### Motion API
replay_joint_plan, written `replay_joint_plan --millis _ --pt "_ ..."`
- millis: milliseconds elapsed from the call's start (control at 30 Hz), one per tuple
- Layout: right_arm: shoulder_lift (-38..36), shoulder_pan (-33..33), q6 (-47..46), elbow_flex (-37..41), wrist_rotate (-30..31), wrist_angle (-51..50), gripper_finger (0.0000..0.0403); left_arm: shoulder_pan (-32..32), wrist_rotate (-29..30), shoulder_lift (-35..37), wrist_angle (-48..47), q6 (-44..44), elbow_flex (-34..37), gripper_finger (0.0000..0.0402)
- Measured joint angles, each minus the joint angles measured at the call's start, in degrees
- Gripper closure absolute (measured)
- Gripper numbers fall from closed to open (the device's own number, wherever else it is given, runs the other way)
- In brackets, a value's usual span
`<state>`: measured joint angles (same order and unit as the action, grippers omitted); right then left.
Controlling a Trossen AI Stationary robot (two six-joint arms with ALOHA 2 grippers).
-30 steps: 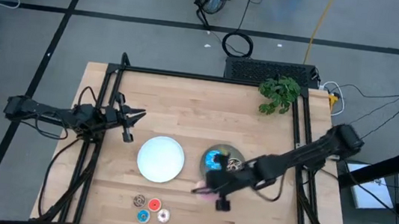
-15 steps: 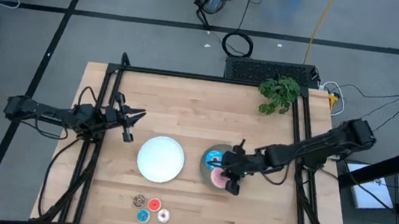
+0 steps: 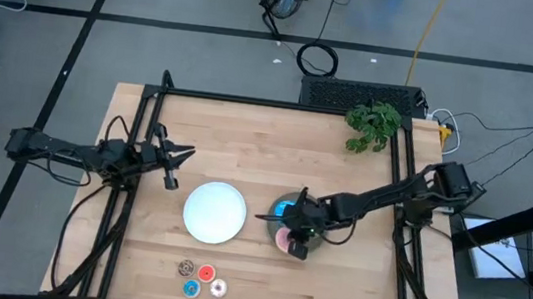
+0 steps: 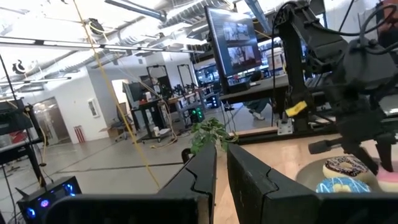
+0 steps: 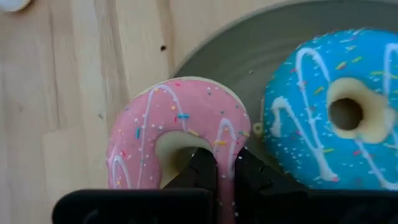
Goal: Pick & Place donuts
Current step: Put the big pink donut into the gray plate
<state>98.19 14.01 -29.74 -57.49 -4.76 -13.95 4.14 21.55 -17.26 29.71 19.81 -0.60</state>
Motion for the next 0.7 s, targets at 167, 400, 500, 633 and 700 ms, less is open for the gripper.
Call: replay_joint_plan --millis 167,400,500,633,700 --pt "1.76 -0.57 0.03 0.00 -2.49 -0.68 0.0394 0.00 0.33 0.02 0.03 0.74 0.00 0.0355" --pt "3.04 -1.14 0.42 -0.09 -2.77 -0.74 0.0386 0.00 1.04 0.00 0.03 0.61 0.00 0.0355" --pt "2.52 -1.19 2.04 -0.09 -2.64 -0.59 0.0366 0.00 1.04 0.02 0.03 0.46 0.00 0.0355" --pt "2.58 -1.19 3.35 -0.07 -2.59 -0.11 0.0333 0.00 1.04 0.02 0.05 0.46 0.00 0.0355" --pt "2.56 -1.19 2.97 -0.07 -2.63 -0.15 0.0314 0.00 1.04 0.02 0.05 0.45 0.00 0.0355"
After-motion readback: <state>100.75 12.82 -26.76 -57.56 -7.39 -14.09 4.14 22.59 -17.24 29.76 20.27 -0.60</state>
